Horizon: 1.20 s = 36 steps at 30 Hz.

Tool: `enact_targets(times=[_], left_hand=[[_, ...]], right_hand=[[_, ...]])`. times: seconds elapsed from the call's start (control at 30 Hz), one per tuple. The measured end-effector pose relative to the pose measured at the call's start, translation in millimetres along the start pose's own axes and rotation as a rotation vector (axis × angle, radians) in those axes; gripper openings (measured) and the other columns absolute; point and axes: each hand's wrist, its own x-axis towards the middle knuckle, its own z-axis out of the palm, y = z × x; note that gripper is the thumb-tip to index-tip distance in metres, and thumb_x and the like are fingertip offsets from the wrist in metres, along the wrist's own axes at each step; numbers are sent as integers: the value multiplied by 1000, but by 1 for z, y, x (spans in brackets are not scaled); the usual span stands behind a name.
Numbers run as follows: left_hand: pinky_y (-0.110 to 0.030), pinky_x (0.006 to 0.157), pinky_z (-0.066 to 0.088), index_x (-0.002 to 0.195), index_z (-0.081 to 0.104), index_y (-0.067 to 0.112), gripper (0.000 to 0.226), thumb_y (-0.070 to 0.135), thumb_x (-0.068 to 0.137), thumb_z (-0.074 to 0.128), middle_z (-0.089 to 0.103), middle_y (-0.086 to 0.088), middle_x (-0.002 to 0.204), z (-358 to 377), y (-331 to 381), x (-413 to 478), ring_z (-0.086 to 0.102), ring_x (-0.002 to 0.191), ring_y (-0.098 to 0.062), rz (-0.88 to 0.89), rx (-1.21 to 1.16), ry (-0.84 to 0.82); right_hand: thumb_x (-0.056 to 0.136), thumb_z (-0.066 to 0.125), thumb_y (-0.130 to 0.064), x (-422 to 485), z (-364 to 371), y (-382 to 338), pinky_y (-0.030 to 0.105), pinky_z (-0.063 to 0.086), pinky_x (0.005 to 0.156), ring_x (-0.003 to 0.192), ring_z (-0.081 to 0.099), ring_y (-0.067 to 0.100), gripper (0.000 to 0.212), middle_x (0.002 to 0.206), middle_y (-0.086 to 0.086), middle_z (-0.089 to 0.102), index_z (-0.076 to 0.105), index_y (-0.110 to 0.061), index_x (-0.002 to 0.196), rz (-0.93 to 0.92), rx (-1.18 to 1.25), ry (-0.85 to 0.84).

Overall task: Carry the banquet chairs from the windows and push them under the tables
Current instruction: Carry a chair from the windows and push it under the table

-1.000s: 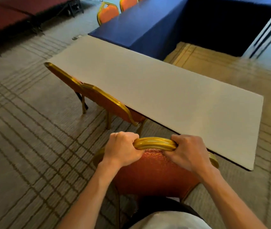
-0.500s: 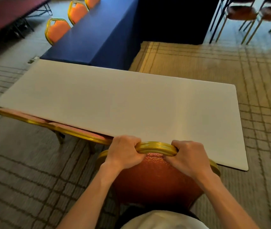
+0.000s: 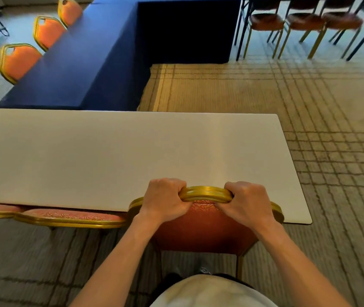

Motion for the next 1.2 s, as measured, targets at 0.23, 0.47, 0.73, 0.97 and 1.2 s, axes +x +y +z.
enact_targets(times=[0.23, 0.47, 0.73, 0.97, 1.2], left_hand=[[-26, 56, 31, 57, 42, 27, 35, 49, 68, 67, 56, 7, 57, 20, -22, 7, 56, 56, -18, -35, 47, -93], [-25, 53, 31, 56, 46, 24, 31, 48, 65, 64, 44, 11, 52, 31, -46, -1, 46, 51, -13, -82, 13, -104], [-26, 53, 28, 59, 41, 27, 32, 47, 68, 64, 45, 11, 56, 33, -38, -19, 46, 53, -14, -69, -21, -111], [-29, 57, 37, 70, 56, 25, 23, 45, 74, 67, 57, 11, 69, 36, -29, -66, 55, 65, -15, -28, -55, -167], [-36, 73, 48, 90, 58, 32, 25, 56, 82, 63, 57, 15, 90, 35, -7, -144, 59, 88, -11, -48, -37, -372]], right_hand=[[75, 57, -56, 2, 30, -1, 29, 35, 44, 45, 54, 24, 41, 50, -2, 54, 48, -22, 54, 50, -4, -52], [73, 54, -54, 1, 50, -11, 24, 25, 50, 48, 54, 19, 35, 53, -6, 55, 53, -22, 58, 77, 2, -80], [75, 56, -57, -21, 46, -14, 24, 27, 48, 53, 57, 20, 37, 57, -5, 56, 55, -22, 63, 80, -24, -59], [79, 61, -62, -68, 41, -28, 29, 33, 50, 65, 59, 20, 39, 66, -7, 59, 54, -25, 70, 88, -13, -130], [82, 52, -65, -144, 27, -57, 32, 48, 69, 95, 69, 14, 40, 97, -12, 74, 70, -37, 105, 131, -22, -372]])
